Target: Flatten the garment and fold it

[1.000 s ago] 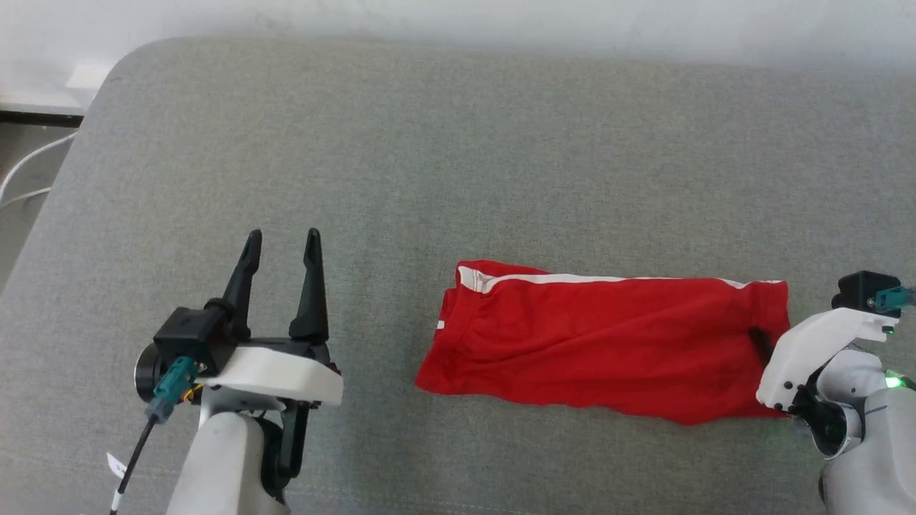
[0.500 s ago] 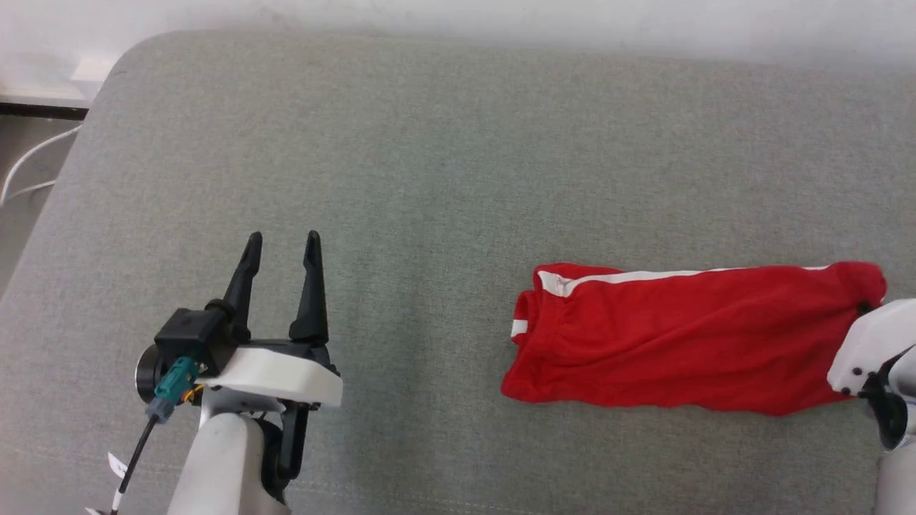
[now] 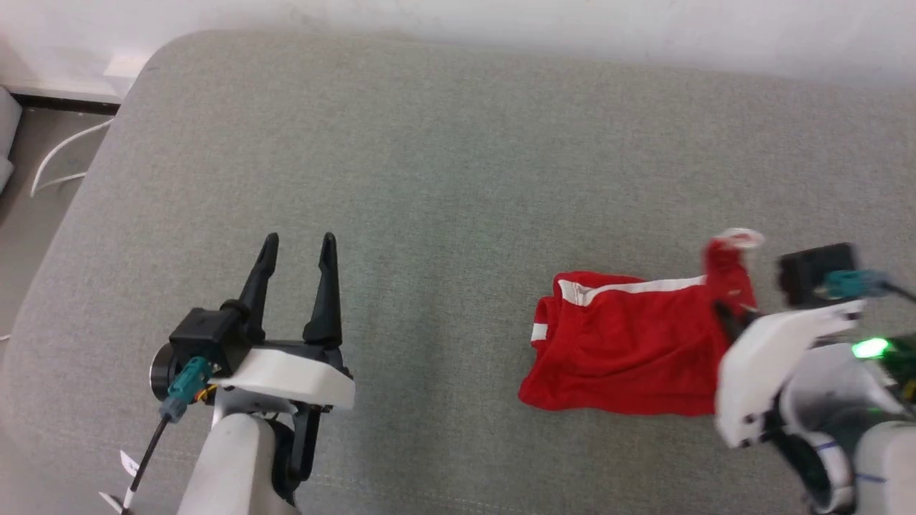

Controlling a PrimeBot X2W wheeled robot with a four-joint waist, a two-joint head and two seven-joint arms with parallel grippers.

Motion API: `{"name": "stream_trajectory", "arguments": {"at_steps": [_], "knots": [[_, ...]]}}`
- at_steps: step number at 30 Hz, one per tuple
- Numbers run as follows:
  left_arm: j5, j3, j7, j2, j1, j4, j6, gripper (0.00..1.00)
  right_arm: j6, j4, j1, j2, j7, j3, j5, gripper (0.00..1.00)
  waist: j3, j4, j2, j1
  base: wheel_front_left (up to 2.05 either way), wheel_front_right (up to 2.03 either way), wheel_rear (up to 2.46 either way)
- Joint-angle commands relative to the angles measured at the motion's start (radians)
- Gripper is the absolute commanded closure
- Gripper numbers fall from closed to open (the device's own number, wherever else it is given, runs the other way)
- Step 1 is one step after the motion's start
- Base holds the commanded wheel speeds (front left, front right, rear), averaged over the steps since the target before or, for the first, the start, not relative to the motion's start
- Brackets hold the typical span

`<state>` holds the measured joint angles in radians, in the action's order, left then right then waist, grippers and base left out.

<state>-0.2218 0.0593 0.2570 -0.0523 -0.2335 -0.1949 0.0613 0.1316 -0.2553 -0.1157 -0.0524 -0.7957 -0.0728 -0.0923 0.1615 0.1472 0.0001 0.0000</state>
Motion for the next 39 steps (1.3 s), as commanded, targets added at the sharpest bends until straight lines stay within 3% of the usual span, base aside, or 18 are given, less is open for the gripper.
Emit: {"name": "stream_trajectory", "arguments": {"at_steps": [1,5,14,15,16,17,23,27,33,39], "knots": [[-0.006,0.005,0.005,0.002,-0.010,0.002,-0.002,0.00,-0.001,-0.035,0.010,0.002,-0.029,0.053,-0.012,1.00,0.004,0.007,-0.0001,0.0000,0.00,0.00,0.00],[-0.013,0.011,0.005,0.002,-0.014,0.004,-0.002,0.00,-0.001,-0.022,-0.030,0.000,-0.063,0.183,-0.018,1.00,0.018,0.017,-0.0001,0.0000,0.00,0.00,0.00],[-0.036,0.036,0.005,0.002,-0.038,0.004,-0.008,0.00,-0.001,0.281,-0.181,0.002,-0.008,0.327,-0.046,1.00,0.050,0.054,-0.0001,0.0000,0.00,0.00,0.00],[-0.038,0.039,0.005,0.002,-0.039,0.004,-0.009,0.00,-0.001,0.306,-0.190,0.002,0.004,0.333,-0.058,0.81,0.051,0.057,-0.0001,0.0000,0.00,0.00,0.00],[-0.040,0.041,0.005,0.002,-0.039,0.004,-0.011,0.00,-0.001,0.326,-0.197,0.002,0.016,0.340,-0.073,0.16,0.051,0.059,-0.0001,0.0000,0.00,0.00,0.00],[-0.041,0.043,0.005,0.002,-0.040,0.003,-0.013,0.00,-0.001,0.341,-0.201,0.002,0.029,0.344,-0.090,0.00,0.051,0.060,-0.0001,0.0000,0.00,0.00,0.00],[-0.042,0.037,0.005,0.002,-0.025,0.000,-0.017,0.00,-0.001,0.315,-0.190,0.002,0.154,0.339,-0.244,0.00,0.032,0.047,-0.0001,0.0000,0.00,0.00,0.00],[-0.038,0.025,0.005,0.002,-0.006,0.006,-0.014,0.00,-0.001,0.213,-0.159,0.002,0.329,0.307,-0.358,0.00,0.012,0.021,-0.0001,0.0000,0.00,0.00,0.00],[-0.029,0.007,0.005,0.002,0.011,0.019,-0.012,0.00,-0.001,0.137,-0.068,0.002,0.647,0.120,-0.413,0.00,-0.012,-0.019,-0.0001,0.0000,0.00,0.00,0.00],[-0.025,0.002,0.005,0.002,0.014,0.025,-0.012,0.00,-0.001,0.257,0.016,0.002,0.773,-0.034,-0.396,0.00,-0.017,-0.045,-0.0001,0.0000,0.00,0.00,0.00]]}}
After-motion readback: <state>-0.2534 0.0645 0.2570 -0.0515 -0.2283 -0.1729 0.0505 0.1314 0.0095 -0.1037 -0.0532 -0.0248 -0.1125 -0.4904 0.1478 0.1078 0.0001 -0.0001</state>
